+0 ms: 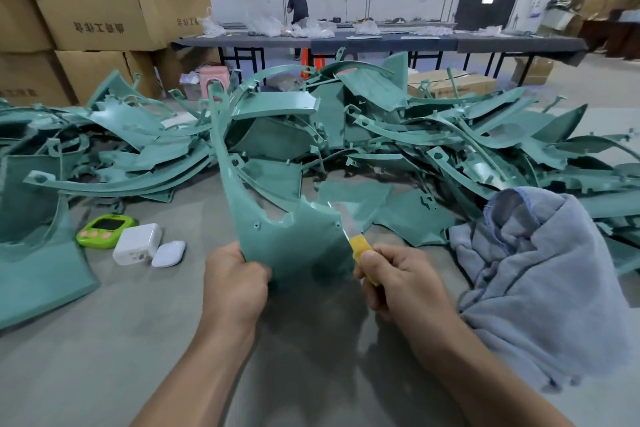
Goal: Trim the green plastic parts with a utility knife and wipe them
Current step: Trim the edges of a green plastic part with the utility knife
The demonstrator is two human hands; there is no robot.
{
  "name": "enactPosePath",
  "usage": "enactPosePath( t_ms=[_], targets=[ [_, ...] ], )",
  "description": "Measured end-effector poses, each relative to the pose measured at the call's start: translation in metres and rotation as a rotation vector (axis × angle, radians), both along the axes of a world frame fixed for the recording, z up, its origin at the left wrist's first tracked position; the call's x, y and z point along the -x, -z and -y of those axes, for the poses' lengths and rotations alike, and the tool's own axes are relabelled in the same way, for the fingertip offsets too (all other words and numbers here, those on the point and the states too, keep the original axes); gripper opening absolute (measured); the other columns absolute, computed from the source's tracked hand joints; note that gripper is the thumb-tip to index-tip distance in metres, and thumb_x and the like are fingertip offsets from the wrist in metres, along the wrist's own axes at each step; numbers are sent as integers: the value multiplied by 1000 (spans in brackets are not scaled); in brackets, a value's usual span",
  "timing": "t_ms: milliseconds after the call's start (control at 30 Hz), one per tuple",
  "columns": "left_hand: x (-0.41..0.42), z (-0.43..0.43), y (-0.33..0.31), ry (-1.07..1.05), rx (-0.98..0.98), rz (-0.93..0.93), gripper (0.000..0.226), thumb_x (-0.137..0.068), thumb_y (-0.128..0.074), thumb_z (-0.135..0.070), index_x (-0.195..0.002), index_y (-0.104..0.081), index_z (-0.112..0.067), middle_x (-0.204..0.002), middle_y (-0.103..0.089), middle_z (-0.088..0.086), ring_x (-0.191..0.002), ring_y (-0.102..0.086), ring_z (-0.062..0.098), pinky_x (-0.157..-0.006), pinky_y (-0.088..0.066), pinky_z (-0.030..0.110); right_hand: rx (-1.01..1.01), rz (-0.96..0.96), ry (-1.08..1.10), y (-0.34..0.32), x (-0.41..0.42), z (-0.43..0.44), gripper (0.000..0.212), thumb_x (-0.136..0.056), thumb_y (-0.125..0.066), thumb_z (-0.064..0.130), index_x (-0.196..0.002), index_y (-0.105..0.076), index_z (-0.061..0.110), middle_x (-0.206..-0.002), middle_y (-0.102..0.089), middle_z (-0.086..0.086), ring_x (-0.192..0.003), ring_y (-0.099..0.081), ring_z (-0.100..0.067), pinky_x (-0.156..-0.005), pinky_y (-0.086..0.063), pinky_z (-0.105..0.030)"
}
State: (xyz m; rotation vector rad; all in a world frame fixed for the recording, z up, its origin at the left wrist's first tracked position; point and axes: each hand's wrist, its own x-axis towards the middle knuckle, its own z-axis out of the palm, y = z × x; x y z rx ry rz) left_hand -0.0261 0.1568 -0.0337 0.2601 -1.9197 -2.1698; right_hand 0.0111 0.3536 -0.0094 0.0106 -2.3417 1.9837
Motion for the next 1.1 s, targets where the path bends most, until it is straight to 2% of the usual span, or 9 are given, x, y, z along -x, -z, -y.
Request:
enactPosePath(
  t_ms=[133, 267, 400, 467, 633, 800, 900, 967, 1100],
  targets=[
    [4, 1, 6, -50, 30, -10, 41, -54, -60, 7, -82, -81, -15, -85, -78, 14, -85, -74, 44, -71, -61, 64, -106, 127, 39, -5, 2, -7, 37, -92, -60, 13, -55, -63, 15, -42, -40, 0, -40, -30, -15, -46, -23, -26],
    [5, 1, 5, -67, 61, -27, 43, -51, -59, 3, -81, -81, -17, -82, -78, 12, -79, -75, 40, -62, -60, 61, -468, 39, 117, -13, 1, -23, 31, -87, -64, 18, -57, -60, 10, -41, -38, 6, -41, -31, -9, -46, -28, -29],
    [9, 4, 9, -54, 25, 21, 41, -47, -53, 8, -76, -77, -8, -72, -71, 26, -60, -62, 34, -50, -49, 48, -138, -23, 78, -16, -7, -10, 33, -93, -59, 12, -61, -57, 7, -43, -37, 5, -41, -29, -11, -42, -23, -26],
    [9, 4, 10, -53, 14, 31, 42, -45, -50, 9, -75, -75, -6, -71, -70, 26, -59, -61, 34, -51, -46, 45, -118, 10, 40, -13, -6, -3, 30, -94, -58, 12, -65, -56, 2, -44, -39, 4, -43, -31, -13, -46, -24, -30],
    [8, 6, 9, -58, 69, -1, 37, -44, -49, 7, -70, -74, -6, -70, -71, 17, -63, -61, 28, -58, -50, 42, -732, 41, 209, -6, -2, -17, 46, -96, -55, 27, -55, -45, 9, -47, -43, 2, -53, -44, -23, -52, -31, -37],
    [6, 5, 5, -54, 100, 7, 40, -44, -50, 5, -72, -76, -10, -75, -71, 26, -61, -61, 29, -54, -50, 43, -331, -116, 107, -5, -5, 2, 30, -88, -56, 30, -70, -57, 7, -45, -42, 3, -43, -33, -10, -47, -26, -35],
    [6, 6, 5, -51, 119, 12, 40, -47, -52, 6, -77, -76, -7, -86, -72, 29, -70, -64, 31, -58, -57, 60, -498, -23, 122, -3, -1, -6, 34, -93, -57, 26, -65, -58, 6, -44, -45, 2, -43, -39, -14, -47, -32, -36],
    [9, 8, 7, -75, 152, 22, 38, -46, -51, 4, -77, -73, -4, -81, -73, 26, -71, -61, 28, -60, -57, 59, -688, 13, 172, -2, 0, -17, 41, -95, -57, 25, -60, -55, 5, -46, -45, -1, -49, -43, -20, -50, -35, -39],
    [12, 10, 8, -106, 230, 42, 35, -48, -52, -1, -75, -73, -8, -75, -73, 14, -69, -66, 38, -68, -59, 49, -469, -143, 152, -3, -3, -11, 34, -94, -60, 24, -65, -58, 5, -46, -45, 4, -43, -35, -8, -47, -30, -33]
  ],
)
